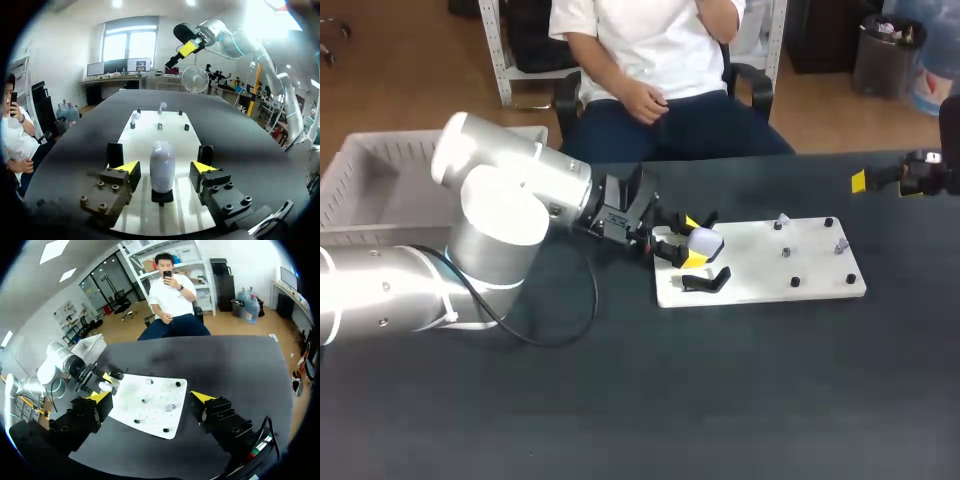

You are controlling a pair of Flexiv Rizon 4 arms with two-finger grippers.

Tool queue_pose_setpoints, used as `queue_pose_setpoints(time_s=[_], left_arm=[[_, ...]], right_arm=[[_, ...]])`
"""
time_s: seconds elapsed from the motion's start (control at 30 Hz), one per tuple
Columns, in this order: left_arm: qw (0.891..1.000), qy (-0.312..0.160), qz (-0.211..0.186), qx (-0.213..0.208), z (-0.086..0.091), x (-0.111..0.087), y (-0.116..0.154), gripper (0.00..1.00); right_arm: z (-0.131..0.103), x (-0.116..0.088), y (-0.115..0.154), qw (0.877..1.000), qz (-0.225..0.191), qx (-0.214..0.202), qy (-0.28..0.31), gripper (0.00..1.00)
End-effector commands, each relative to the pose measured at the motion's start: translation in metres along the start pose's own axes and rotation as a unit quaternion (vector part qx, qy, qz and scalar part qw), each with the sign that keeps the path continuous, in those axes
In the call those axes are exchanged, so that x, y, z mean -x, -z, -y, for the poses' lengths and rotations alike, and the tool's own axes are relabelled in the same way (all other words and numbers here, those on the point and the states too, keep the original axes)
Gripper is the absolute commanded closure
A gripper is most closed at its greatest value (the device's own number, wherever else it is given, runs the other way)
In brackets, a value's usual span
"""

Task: Pick up each earbud case from the left stands, insert the matching earbuds, close the lid, and place the case in the box.

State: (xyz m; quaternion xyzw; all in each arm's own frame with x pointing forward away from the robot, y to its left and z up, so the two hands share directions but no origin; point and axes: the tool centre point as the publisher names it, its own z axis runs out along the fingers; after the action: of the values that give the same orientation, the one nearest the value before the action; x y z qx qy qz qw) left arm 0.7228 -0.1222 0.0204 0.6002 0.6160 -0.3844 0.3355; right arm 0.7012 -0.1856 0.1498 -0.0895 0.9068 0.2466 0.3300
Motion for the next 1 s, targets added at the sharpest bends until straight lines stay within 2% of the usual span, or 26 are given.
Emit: queue_pose_setpoints(time_s=[0.03,0.1,0.27,0.4,0.47,0.87,1.0], left_arm=[[1.000,0.000,0.002,-0.009,-0.0071,-0.0021,-0.0037,0.41],[1.000,0.001,0.002,-0.010,-0.0071,-0.0024,-0.0050,0.45],[1.000,0.001,0.002,-0.015,-0.0079,-0.0037,-0.0085,0.44],[1.000,0.002,0.002,-0.016,-0.0083,-0.0040,-0.0091,0.46],[1.000,0.002,0.003,-0.016,-0.0093,-0.0036,-0.0091,0.50],[1.000,0.005,0.004,-0.022,-0.0109,-0.0058,-0.0117,0.52],[1.000,0.006,0.010,-0.026,-0.0107,-0.0059,-0.0122,0.56]], right_arm=[[0.0000,-0.0004,0.0006,1.000,0.000,-0.001,0.000,0.00],[0.0000,-0.0004,0.0006,1.000,0.000,-0.001,0.000,0.00],[0.0000,-0.0004,0.0006,1.000,0.000,-0.001,0.000,0.00],[0.0000,-0.0004,0.0006,1.000,0.000,-0.001,0.000,0.00],[0.0000,-0.0004,0.0006,1.000,0.000,-0.001,0.000,0.00],[0.0000,-0.0004,0.0006,1.000,0.000,-0.001,0.000,0.00],[0.0000,-0.0004,0.0006,1.000,0.000,-0.001,0.000,0.00]])
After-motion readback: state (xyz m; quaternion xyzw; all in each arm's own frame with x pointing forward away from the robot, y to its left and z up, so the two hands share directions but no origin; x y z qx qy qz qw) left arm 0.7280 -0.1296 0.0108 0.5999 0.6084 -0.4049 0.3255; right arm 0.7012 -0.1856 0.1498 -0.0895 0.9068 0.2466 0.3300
